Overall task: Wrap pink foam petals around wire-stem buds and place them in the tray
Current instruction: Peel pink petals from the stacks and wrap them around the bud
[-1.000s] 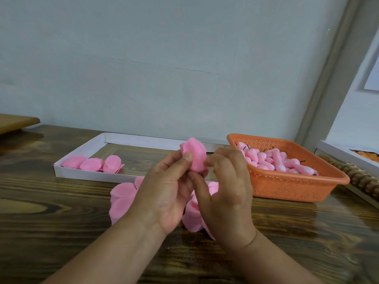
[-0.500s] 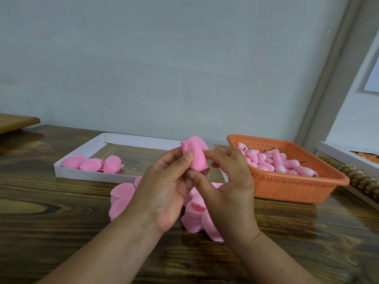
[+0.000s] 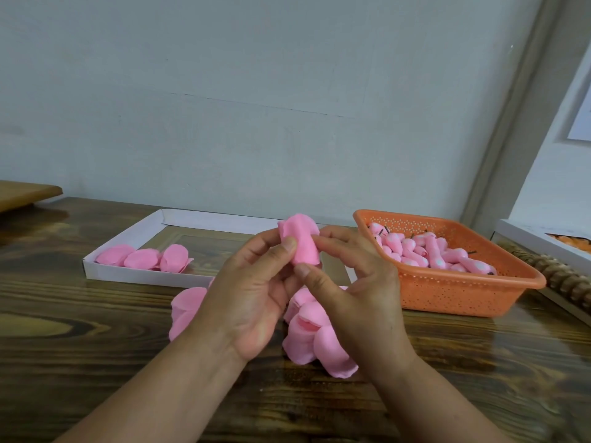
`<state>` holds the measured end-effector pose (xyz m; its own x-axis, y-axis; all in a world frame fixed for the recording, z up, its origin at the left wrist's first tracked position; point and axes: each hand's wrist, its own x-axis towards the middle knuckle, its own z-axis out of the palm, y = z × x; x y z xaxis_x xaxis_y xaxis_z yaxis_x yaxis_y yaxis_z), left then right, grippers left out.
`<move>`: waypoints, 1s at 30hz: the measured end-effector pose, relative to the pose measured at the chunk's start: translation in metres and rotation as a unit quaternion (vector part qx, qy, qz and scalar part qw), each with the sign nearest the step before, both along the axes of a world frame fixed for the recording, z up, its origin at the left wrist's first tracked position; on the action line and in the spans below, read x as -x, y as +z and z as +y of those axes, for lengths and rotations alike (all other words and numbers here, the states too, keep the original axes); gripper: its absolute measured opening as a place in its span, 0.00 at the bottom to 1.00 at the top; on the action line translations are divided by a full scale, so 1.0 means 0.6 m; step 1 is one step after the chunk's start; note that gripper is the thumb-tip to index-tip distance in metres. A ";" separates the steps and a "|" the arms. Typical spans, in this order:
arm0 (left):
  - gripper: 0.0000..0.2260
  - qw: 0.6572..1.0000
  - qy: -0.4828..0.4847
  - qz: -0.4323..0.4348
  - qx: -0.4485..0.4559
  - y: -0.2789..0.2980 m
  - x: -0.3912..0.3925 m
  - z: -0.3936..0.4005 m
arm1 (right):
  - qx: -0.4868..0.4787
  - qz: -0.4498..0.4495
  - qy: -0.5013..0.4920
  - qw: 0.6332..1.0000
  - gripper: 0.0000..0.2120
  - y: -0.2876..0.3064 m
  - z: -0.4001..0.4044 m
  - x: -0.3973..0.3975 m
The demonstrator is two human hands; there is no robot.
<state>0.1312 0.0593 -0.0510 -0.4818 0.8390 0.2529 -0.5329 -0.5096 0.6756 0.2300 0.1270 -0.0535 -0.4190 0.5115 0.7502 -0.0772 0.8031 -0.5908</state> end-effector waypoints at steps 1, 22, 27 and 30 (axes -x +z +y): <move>0.08 1.000 0.001 0.003 -0.001 -0.001 0.000 0.000 | -0.001 0.007 -0.001 1.000 0.13 -0.001 -0.001 0.000; 0.15 0.998 0.002 -0.055 -0.011 -0.004 -0.006 0.003 | -0.163 0.106 -0.142 0.971 0.07 -0.020 -0.010 0.016; 0.15 0.999 0.010 -0.037 -0.014 -0.006 -0.004 0.003 | -0.116 0.087 -0.120 0.982 0.09 -0.017 -0.012 0.017; 0.13 1.000 0.010 -0.019 -0.015 -0.006 -0.005 0.002 | -0.081 0.076 -0.083 0.990 0.10 -0.015 -0.012 0.016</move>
